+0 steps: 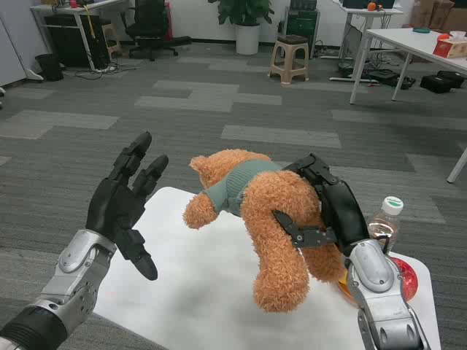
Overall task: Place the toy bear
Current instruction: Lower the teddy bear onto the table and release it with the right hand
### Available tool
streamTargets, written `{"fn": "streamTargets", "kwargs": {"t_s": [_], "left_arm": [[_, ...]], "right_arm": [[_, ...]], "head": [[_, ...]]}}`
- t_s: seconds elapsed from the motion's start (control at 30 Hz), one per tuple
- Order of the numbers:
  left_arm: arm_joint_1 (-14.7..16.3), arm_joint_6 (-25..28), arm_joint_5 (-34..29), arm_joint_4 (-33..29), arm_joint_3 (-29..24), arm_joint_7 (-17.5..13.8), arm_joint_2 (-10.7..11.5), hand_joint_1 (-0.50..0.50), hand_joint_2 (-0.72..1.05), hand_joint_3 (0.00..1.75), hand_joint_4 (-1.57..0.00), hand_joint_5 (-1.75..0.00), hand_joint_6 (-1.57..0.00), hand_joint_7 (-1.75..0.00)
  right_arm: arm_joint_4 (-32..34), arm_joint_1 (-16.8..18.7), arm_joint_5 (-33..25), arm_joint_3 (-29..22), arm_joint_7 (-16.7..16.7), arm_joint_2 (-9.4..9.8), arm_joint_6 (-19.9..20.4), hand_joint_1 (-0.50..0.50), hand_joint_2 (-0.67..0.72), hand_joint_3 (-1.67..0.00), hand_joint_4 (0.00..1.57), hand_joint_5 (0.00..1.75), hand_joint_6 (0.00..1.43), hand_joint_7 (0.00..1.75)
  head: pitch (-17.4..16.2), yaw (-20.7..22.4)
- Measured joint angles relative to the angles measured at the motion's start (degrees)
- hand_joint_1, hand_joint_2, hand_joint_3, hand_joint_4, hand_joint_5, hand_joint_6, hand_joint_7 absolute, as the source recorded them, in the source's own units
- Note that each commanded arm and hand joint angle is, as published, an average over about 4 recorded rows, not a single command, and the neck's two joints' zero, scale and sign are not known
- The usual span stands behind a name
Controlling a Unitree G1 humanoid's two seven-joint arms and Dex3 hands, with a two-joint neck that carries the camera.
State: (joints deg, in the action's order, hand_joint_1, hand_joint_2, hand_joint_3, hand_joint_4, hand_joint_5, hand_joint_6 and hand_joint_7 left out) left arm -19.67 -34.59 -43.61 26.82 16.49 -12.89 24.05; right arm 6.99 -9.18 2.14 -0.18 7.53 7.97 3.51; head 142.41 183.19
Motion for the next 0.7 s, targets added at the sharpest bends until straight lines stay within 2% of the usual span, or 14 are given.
{"fn": "streamTargets", "kwargs": {"t_s": [0.13,0.3,0.4,0.53,0.7], "left_arm": [[0.0,0.0,-0.01,0.02,-0.17,0.01,0.0,-0.48,-0.64,0.09,0.0,-0.41,0.0,-0.14],[0.0,0.0,-0.02,0.02,-0.21,0.01,0.0,-0.48,-0.64,0.09,0.0,-0.38,0.0,-0.14],[0.0,0.0,-0.02,0.02,-0.21,0.01,0.0,-0.48,-0.64,0.09,0.0,-0.36,0.0,-0.14],[0.0,0.0,-0.02,0.02,-0.21,0.01,0.0,-0.48,-0.64,0.09,0.0,-0.41,0.0,-0.14],[0.0,0.0,-0.02,0.02,-0.21,0.01,0.0,-0.48,-0.64,0.09,0.0,-0.38,0.0,-0.14]], "right_arm": [[1.95,0.32,-0.26,0.32,-0.04,-0.34,0.32,-0.33,-0.6,-1.07,0.34,1.65,1.2,1.4],[2.52,0.33,-0.34,0.5,-0.04,-0.55,0.8,-0.36,-0.6,-1.05,0.34,1.65,1.2,1.4],[2.52,0.33,-0.34,0.5,-0.04,-0.56,0.8,-0.34,-0.6,-1.11,0.34,1.65,1.2,1.4],[2.52,0.33,-0.34,0.5,-0.04,-0.56,0.8,-0.34,-0.6,-1.09,0.34,1.65,1.2,1.4],[2.52,0.33,-0.34,0.5,-0.04,-0.57,0.8,-0.33,-0.6,-1.07,0.34,1.65,1.2,1.4]], "head": [[0.89,-0.04],[1.03,0.02],[1.11,0.02],[1.11,0.02],[0.94,-0.12]]}}
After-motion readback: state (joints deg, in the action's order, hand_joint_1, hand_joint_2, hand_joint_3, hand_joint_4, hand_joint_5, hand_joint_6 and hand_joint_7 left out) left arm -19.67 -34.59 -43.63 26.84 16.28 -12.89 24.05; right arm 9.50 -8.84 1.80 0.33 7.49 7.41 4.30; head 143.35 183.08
